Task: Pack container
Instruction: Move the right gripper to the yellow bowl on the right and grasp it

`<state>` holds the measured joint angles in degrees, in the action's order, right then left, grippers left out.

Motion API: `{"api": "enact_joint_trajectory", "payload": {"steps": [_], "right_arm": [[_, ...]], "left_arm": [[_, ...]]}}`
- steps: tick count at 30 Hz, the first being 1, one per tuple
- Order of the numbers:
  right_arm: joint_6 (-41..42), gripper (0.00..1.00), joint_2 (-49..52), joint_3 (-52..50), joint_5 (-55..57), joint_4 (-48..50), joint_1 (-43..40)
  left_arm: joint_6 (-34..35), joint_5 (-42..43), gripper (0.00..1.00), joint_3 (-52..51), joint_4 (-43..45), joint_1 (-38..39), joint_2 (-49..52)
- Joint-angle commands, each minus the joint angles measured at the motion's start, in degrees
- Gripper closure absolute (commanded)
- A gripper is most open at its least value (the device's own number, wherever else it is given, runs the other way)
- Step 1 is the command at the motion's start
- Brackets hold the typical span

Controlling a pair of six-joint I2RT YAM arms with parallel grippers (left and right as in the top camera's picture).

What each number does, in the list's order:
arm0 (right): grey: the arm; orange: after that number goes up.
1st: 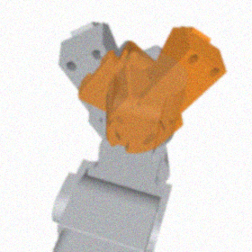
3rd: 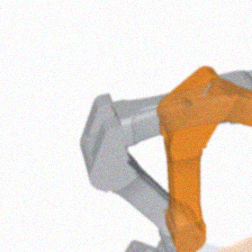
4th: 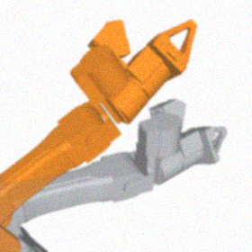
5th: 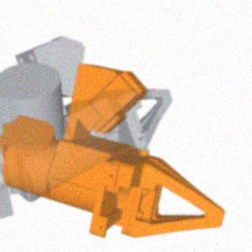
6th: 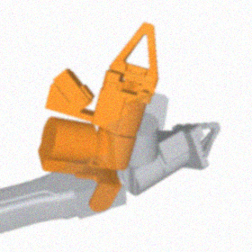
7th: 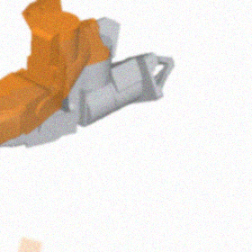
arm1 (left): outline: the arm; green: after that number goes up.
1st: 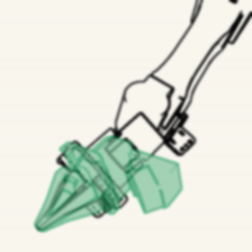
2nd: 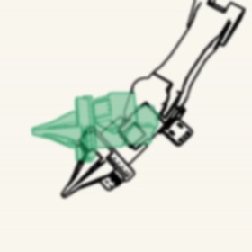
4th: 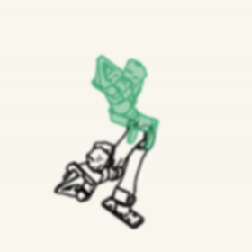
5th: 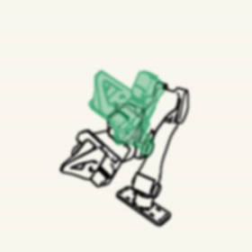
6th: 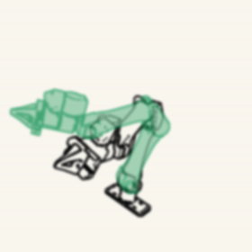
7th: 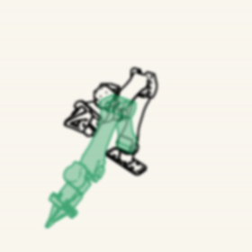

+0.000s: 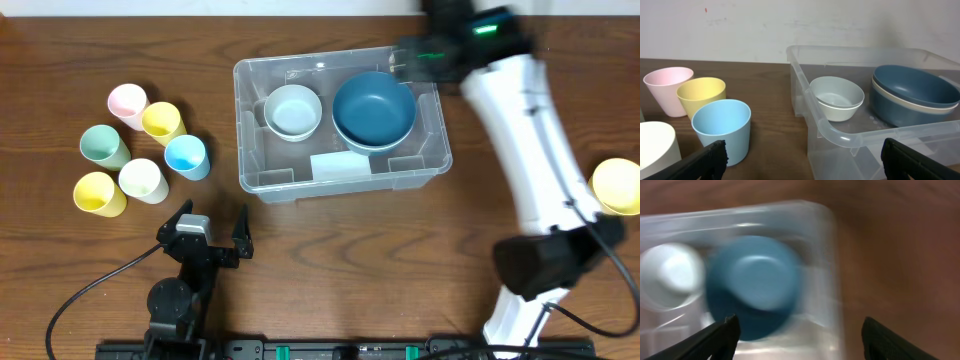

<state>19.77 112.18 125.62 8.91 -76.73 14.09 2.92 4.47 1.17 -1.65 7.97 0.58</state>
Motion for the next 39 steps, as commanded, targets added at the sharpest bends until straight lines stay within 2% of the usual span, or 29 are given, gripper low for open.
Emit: {"api": "enact_joint_trajectory", "payload": {"steps": [1, 7, 12, 17, 24, 28, 33, 39], "right_arm": [[6.6, 0.21, -1.62, 0.59, -0.55, -5.38, -9.44], [10.23, 0.21, -1.42, -2.01, 0.09, -12.02, -25.44], [10.21, 0.21, -1.42, -8.0, 0.09, -11.26, -35.87], [9.86, 0.22, -1.42, -18.38, -0.37, -6.16, -43.32], [6.64, 0.23, -1.42, -33.18, -1.44, 5.44, -48.46], [0.33, 0.26, -1.42, -38.58, -4.61, 13.11, -49.79], [-9.55, 0.31, -1.42, -41.44, -10.8, 21.22, -49.81], [-15.96, 0.37, -1.42, -41.48, -10.86, 26.45, -49.59]], "left_arm": [[-0.35, 0.63, 0.02, -0.94, -1.97, -0.24, -0.35], [-0.35, 0.63, 0.02, -0.94, -1.97, -0.24, -0.35], [-0.35, 0.63, 0.02, -0.94, -1.97, -0.24, -0.35], [-0.33, 0.63, 0.02, -0.94, -1.97, -0.24, -0.35], [-0.35, 0.63, 0.02, -0.94, -1.99, -0.24, -0.35], [-0.35, 0.63, 0.02, -0.94, -1.97, -0.24, -0.35], [-0.35, 0.63, 0.02, -0.94, -1.97, -0.24, -0.35], [-0.35, 0.63, 0.02, -0.94, -1.97, -0.24, -0.35]]}}
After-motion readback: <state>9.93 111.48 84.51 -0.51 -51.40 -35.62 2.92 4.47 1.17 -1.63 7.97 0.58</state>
